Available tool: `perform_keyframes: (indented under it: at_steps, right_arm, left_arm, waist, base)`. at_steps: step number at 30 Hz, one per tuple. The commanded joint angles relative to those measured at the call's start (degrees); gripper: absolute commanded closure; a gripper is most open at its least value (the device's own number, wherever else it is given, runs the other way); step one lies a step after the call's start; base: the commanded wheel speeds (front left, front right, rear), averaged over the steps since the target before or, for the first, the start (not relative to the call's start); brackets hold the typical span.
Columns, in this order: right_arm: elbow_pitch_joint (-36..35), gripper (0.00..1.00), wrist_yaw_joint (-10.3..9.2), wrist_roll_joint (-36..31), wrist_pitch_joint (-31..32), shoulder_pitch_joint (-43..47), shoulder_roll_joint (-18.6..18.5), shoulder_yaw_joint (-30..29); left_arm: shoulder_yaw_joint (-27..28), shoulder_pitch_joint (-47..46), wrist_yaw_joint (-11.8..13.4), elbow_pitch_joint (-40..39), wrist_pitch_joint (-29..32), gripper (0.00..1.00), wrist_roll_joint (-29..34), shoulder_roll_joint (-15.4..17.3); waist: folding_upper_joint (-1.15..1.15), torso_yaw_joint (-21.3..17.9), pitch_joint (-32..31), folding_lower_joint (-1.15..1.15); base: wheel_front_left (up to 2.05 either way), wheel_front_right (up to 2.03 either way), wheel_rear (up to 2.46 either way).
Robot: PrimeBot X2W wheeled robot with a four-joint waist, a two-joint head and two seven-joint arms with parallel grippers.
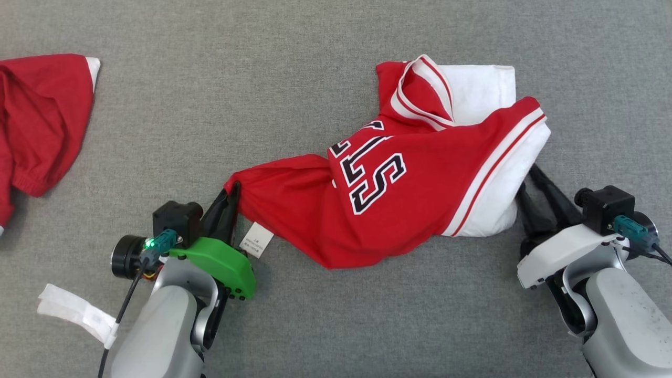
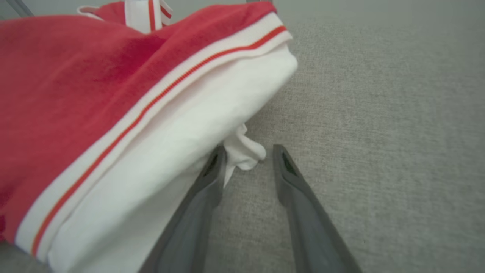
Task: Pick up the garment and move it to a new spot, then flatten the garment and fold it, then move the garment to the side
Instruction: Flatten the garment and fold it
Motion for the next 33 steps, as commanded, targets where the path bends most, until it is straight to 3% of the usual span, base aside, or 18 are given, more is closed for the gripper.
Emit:
perform_keyframes:
  at_steps: [1,9,17,21,26,33]
  right_arm:
    - [0.4,1.00,0.00,0.8,-0.6,-0.5,-0.5,0.6]
    - [-3.6,1.00,-0.01,2.0,-3.5,2.2,-1.6,-0.2]
    - [-15.8,1.00,-0.01,0.1,-4.6,5.3,-1.4,-9.2]
    - [-25.2,1.00,-0.01,-2.0,-1.4,4.2,-1.9,-14.4]
    - [-37.4,1.00,-0.01,-4.0,4.6,0.6,-3.9,-21.2]
    - [-47.6,1.00,-0.01,-3.4,12.4,-6.8,-8.4,-28.4]
  left_arm:
    - [0.5,-0.2,0.5,-0.2,-0.9,1.00,-0.1,0.3]
    - [1.9,1.8,2.0,-4.5,-4.5,1.00,-0.4,1.3]
    - [4.4,3.6,5.7,-19.1,-7.5,1.00,2.1,3.9]
    - [5.5,2.3,7.3,-29.9,-7.7,1.00,4.0,5.8]
    - [6.5,-3.0,7.4,-42.2,-5.2,1.00,6.2,8.1]
    - [8.8,-12.4,6.7,-50.8,1.1,1.00,6.6,10.9]
  waist:
    - [0.00,0.0,-0.1,0.00]
    - [0.00,-1.6,-1.9,0.00]
    - [0.00,-3.3,-6.4,0.00]
    - [0.00,-3.9,-9.2,0.00]
    - [0.00,-4.0,-12.4,0.00]
    - [0.00,-4.4,-14.9,0.00]
  base:
    - [0.00,0.00,0.00]
    - [0.00,0.00,0.00]
    - [0.00,0.00,0.00]
    - [0.00,0.00,0.00]
    - [0.00,0.00,0.00]
    - [0.00,0.00,0.00]
